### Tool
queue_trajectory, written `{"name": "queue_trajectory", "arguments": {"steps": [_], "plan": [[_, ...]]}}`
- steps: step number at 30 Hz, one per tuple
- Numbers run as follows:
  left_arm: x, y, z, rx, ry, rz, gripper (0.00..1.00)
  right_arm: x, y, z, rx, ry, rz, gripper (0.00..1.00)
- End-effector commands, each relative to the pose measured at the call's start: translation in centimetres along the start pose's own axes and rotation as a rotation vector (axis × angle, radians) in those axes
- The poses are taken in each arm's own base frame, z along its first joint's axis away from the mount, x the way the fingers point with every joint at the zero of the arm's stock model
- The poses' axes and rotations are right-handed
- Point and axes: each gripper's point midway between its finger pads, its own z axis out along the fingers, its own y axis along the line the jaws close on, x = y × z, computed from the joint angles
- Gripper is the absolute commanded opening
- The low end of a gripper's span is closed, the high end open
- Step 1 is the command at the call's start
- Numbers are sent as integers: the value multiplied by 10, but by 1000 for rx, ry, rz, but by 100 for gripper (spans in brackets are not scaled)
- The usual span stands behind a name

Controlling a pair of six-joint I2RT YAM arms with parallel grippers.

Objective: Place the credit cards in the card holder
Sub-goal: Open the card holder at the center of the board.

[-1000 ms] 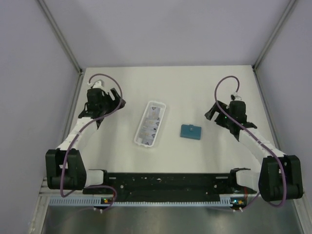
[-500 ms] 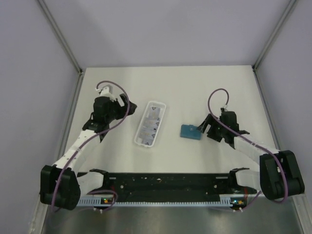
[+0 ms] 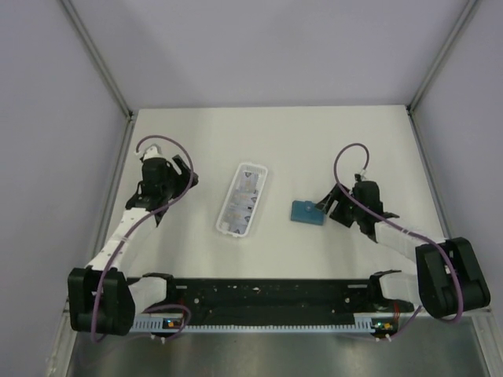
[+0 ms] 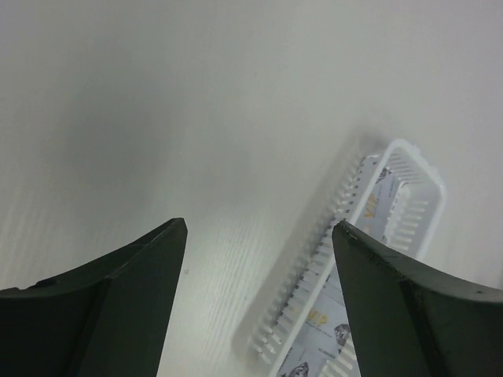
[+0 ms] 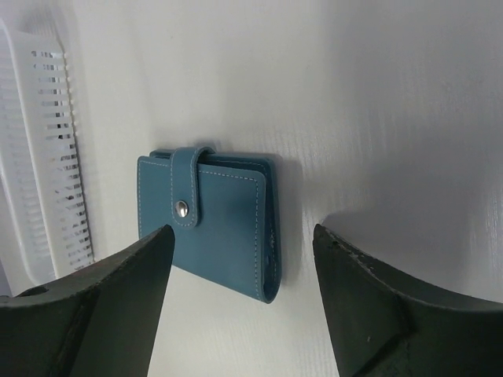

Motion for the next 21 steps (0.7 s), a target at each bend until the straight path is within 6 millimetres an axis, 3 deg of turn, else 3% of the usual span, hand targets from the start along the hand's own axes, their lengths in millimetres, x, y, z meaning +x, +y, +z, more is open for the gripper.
{"name": "queue_trajectory", "arguments": {"steps": [1,6,11,12,18,21], "plan": [[21,7,6,29,87,-34,80,19,-17,3,54,53,13,70],[5,-3,-8,15,8,59,77,24,-20,7,52,69,18,58],[2,-37,-26,90,-40,126,79,32,-19,14,27,107,25,41],[5,-44,-28,104,-40,143,83,33,-18,16,18,116,25,36],[19,-70,-31,185,11,181,85,40,-14,20,-11,158,24,3],[19,-75,-35,220,5,175,96,36,-6,16,-45,142,21,0]]}}
